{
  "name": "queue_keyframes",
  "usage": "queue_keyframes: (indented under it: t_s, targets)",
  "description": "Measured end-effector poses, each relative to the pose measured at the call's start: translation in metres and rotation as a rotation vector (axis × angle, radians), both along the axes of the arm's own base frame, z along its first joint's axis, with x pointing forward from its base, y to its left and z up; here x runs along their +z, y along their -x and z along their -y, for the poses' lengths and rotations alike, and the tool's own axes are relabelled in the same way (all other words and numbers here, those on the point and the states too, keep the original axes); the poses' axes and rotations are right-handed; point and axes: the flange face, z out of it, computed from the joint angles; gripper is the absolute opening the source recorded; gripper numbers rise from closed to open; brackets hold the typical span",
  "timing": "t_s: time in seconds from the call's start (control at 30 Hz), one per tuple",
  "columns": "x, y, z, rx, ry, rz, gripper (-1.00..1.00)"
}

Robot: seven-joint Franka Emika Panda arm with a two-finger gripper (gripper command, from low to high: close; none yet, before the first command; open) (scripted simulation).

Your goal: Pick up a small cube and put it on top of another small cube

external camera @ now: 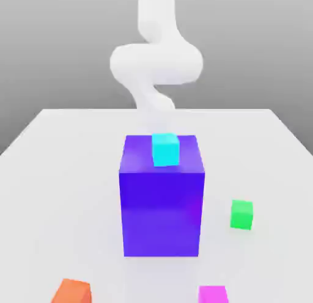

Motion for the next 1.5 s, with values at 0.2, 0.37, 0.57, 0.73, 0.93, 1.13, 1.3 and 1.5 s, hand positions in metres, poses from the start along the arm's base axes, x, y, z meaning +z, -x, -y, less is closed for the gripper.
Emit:
queue_keyframes:
  t_s: [0.2,0.37,0.57,0.73,0.93,1.13,1.3,1.5]
  targets:
    - [-0.071,-0.062,-0.011,0.250,0.047,-0.120,0.00]
    - [-0.137,-0.102,-0.029,0.444,0.093,-0.203,0.00]
    - [-0.222,-0.135,-0.053,0.667,0.164,-0.289,0.00]
    - [-0.293,-0.149,-0.076,0.852,0.238,-0.353,0.00]
    - [-0.374,-0.154,-0.093,1.059,0.348,-0.423,0.00]
    - [-0.446,-0.148,-0.101,1.264,0.483,-0.491,0.00]
    - [-0.499,-0.142,-0.102,1.414,0.599,-0.537,0.00]
    - [-0.553,-0.141,-0.102,1.428,0.610,-0.542,-1.00]
